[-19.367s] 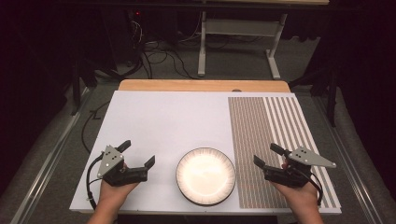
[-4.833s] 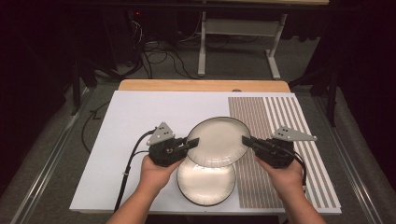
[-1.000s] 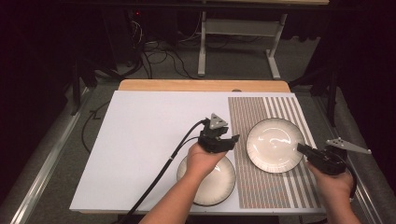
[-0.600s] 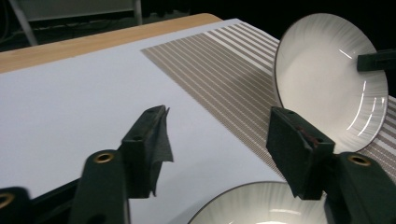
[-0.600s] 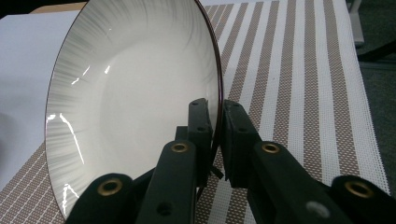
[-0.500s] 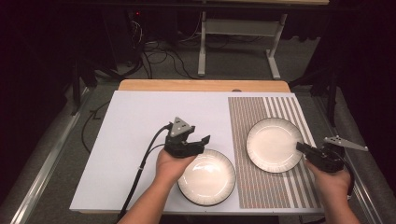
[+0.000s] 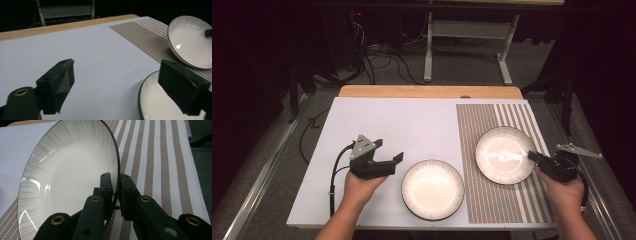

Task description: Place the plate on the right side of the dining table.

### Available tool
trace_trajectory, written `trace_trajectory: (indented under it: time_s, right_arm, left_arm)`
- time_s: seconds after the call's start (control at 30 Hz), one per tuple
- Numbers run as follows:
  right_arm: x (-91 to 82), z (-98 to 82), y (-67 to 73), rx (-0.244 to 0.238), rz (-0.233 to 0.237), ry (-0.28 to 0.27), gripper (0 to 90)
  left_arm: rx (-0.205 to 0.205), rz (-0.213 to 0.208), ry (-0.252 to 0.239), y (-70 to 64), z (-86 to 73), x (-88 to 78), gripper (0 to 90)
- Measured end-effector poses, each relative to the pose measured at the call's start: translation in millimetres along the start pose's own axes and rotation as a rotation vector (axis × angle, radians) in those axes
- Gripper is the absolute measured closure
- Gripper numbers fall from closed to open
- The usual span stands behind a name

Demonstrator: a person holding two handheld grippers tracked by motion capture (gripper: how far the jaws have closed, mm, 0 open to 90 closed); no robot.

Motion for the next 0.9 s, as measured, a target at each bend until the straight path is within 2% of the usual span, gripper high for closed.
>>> trace_trajectory:
  time_s: [0.17, 0.23, 0.33, 0.43, 0.53, 0.6, 0.83, 0.9]
  right_arm:
    - [1.7, 1.9, 1.9, 0.004, -0.012, 0.002, 84.5]
    - [3.0, 2.3, 1.6, 0.009, -0.015, 0.003, 84.5]
    - [4.7, 2.4, 1.0, 0.020, -0.018, 0.005, 84.4]
    - [6.9, 1.5, -0.8, 0.046, -0.020, 0.010, 84.3]
    - [8.8, 1.5, -1.9, 0.056, -0.019, 0.012, 84.3]
    - [10.2, 1.7, -2.1, 0.066, -0.021, 0.013, 84.2]
    - [16.1, -0.7, -6.8, 0.108, -0.028, 0.028, 83.6]
    - [17.5, -1.3, -8.2, 0.105, -0.032, 0.033, 83.3]
  left_arm:
    - [-0.015, 0.026, -0.006, 15.9, -9.5, -13.4, 0.3]
    - [-0.021, 0.037, -0.024, 21.3, -12.4, -20.5, 0.0]
    - [-0.006, 0.058, -0.035, 26.8, -18.2, -29.7, 0.0]
    - [-0.030, 0.056, -0.057, 31.4, -24.8, -37.1, 0.0]
    - [-0.020, 0.070, -0.048, 35.5, -28.7, -40.5, 0.0]
    - [-0.036, 0.045, -0.042, 35.8, -29.6, -40.3, 0.0]
    - [0.014, 0.062, -0.050, 30.0, -27.2, -39.1, 0.0]
    - [0.010, 0.049, -0.044, 28.7, -27.6, -38.1, 0.0]
Point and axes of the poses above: each handheld gripper's, and its own axes: x roughly forward along the jaws, z roughly out of its top, y roughly to its left, the point moved 4 cm from there along x, roughly forward along the jaws
